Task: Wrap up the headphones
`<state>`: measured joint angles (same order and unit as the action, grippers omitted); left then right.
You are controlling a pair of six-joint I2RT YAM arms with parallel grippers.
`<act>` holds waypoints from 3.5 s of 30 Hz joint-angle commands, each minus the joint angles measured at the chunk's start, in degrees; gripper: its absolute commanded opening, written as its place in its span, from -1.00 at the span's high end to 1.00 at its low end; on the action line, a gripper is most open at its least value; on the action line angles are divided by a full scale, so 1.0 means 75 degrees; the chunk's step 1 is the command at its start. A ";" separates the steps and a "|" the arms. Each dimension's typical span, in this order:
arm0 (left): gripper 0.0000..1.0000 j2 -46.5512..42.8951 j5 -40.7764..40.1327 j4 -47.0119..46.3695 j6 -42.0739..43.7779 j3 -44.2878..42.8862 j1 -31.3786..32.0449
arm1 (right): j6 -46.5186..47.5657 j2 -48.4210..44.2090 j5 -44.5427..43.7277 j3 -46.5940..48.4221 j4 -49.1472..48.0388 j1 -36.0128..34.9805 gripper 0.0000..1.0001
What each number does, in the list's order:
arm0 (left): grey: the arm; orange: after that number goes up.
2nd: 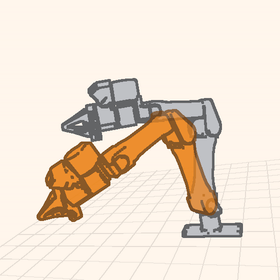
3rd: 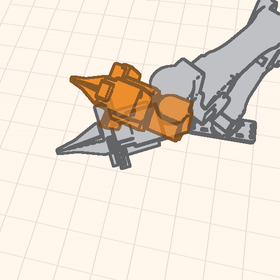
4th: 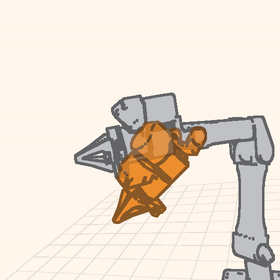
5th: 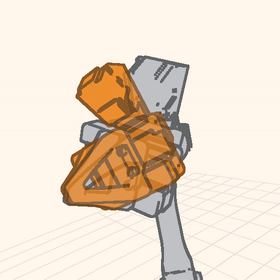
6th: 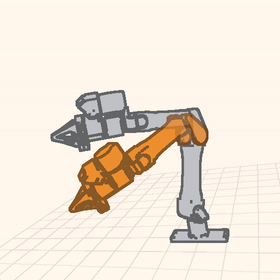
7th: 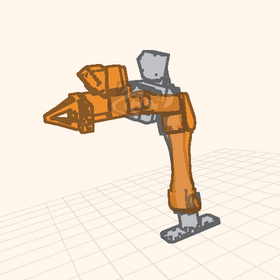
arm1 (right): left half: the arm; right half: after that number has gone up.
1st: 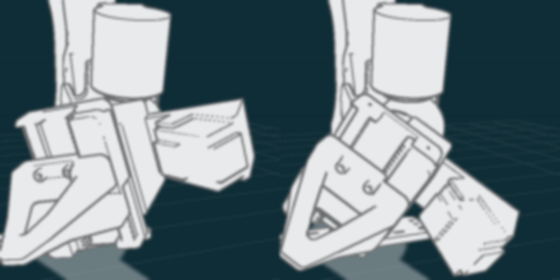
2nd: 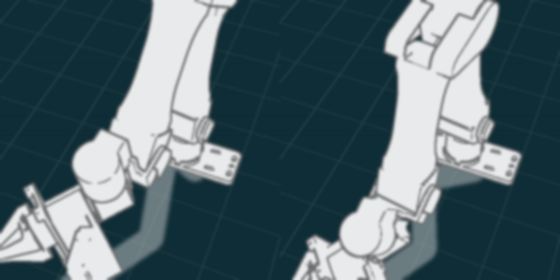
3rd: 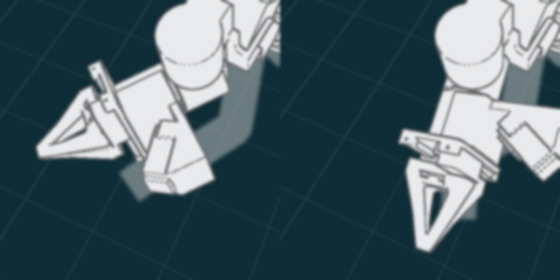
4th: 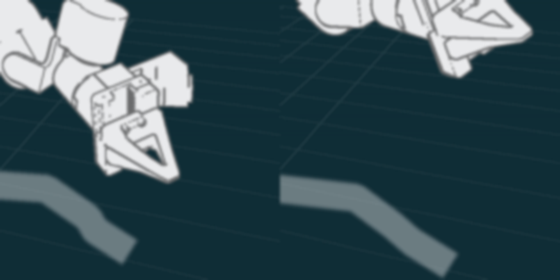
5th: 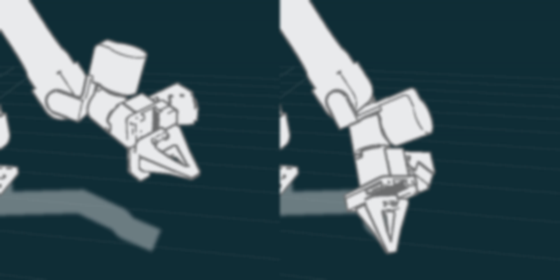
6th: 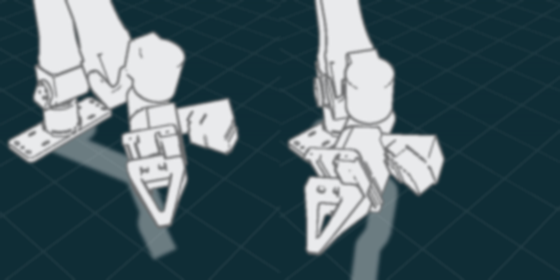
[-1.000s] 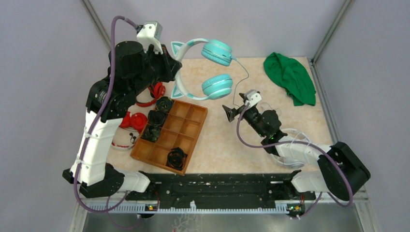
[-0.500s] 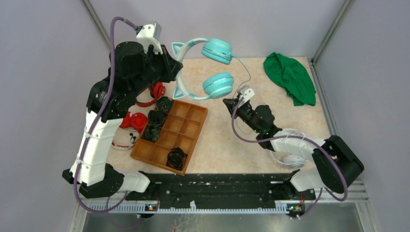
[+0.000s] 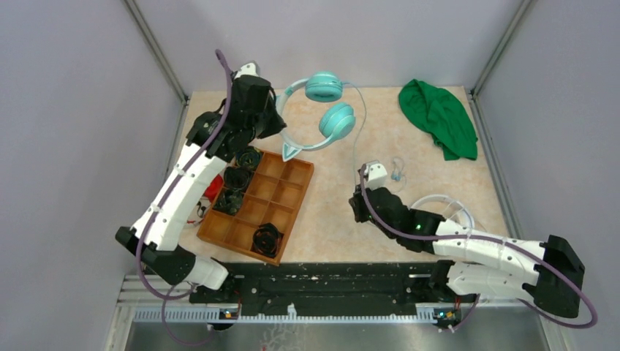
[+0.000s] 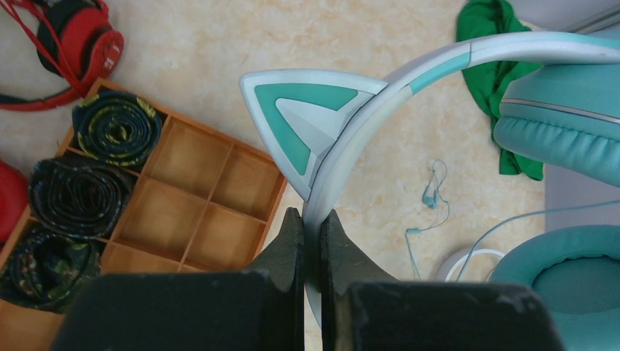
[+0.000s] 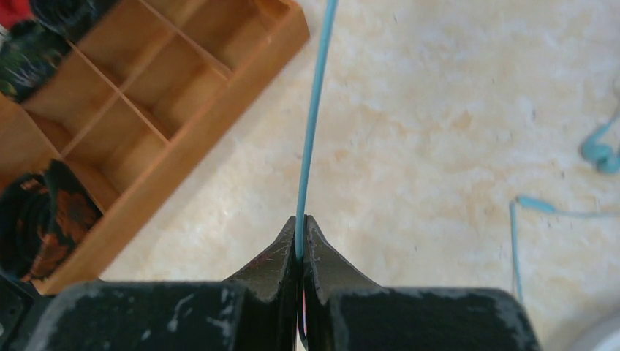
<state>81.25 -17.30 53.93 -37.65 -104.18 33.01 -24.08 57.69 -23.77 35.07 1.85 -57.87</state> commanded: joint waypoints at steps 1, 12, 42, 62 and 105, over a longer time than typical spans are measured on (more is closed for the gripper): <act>1.00 0.0115 0.0014 -0.0711 -0.1413 0.0153 -0.0016 | -0.1078 0.0068 -0.1909 0.0737 0.2300 -0.0938 1.00; 1.00 0.1208 0.0980 -0.0313 -0.2684 0.0149 -0.0195 | -0.0684 0.1990 -0.2068 0.3288 0.5068 -0.1953 1.00; 1.00 0.0207 0.1789 -0.2619 0.0769 0.3533 0.0786 | 0.2658 0.1730 0.2626 0.6310 0.5914 -0.0310 1.00; 1.00 -0.0787 0.2188 -0.2870 0.4105 0.4500 0.0795 | 0.2679 0.1735 0.2342 0.6497 0.6989 0.0570 1.00; 1.00 -0.1474 0.1354 -0.3756 0.2189 0.4722 0.1003 | 0.1464 0.2632 0.3206 0.6911 0.6442 0.0591 1.00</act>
<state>74.67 -8.60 35.24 -15.81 -68.45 40.40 -10.39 75.64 0.10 85.34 52.64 -52.60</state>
